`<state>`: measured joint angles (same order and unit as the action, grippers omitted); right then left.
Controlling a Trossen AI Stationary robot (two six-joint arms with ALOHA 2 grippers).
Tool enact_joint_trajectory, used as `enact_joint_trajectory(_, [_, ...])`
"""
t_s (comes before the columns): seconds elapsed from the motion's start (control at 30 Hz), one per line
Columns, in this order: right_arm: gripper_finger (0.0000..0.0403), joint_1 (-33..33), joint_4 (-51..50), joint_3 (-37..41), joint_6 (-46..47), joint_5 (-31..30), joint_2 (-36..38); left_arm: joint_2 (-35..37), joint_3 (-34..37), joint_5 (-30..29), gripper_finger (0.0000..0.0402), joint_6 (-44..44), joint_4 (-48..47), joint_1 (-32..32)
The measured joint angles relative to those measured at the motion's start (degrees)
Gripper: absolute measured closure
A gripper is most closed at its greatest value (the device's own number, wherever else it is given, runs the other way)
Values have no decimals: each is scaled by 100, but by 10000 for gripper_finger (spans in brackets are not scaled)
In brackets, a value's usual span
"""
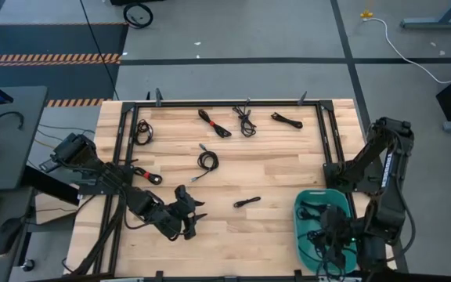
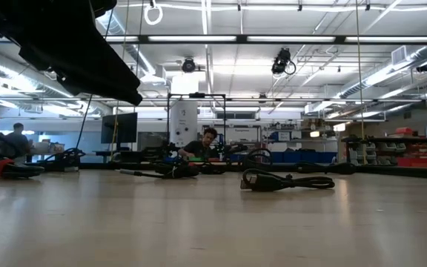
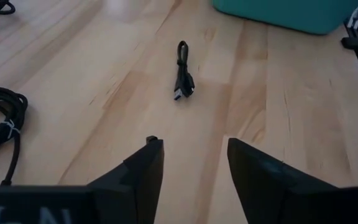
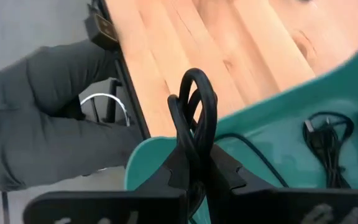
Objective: Pick and place USB-C Cables
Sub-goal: Put the black charger cable into the blue bin
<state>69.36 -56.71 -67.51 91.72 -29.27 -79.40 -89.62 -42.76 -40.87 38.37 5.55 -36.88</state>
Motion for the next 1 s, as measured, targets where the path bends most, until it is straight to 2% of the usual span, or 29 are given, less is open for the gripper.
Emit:
enact_joint_trajectory(0.3, [377, -14, 134, -2, -1097, -834, 512, 0, 0, -2, 219, -1, 21, 5])
enact_joint_trajectory(0.47, [377, -134, -565, -2, -1282, -1135, 589, 0, 0, -4, 223, -2, 21, 7])
enact_joint_trajectory(0.57, [377, -277, -926, 16, -1202, -607, 406, -2, 0, -4, 226, -1, 21, 7])
enact_joint_trajectory(0.63, [377, -351, -828, 84, -1198, 38, 258, -2, 0, -4, 228, -1, 21, 7])
enact_joint_trajectory(0.73, [377, -394, -398, 188, -1252, 641, 6, -2, 0, -4, 228, -2, 21, 7])
enact_joint_trajectory(0.87, [377, -395, 62, 285, -1379, 890, -379, -2, 0, -4, 228, -7, 21, 7])
enact_joint_trajectory(1.0, [373, -400, 104, 319, -1550, 1064, -874, -2, 0, -7, 228, -9, 19, 7])
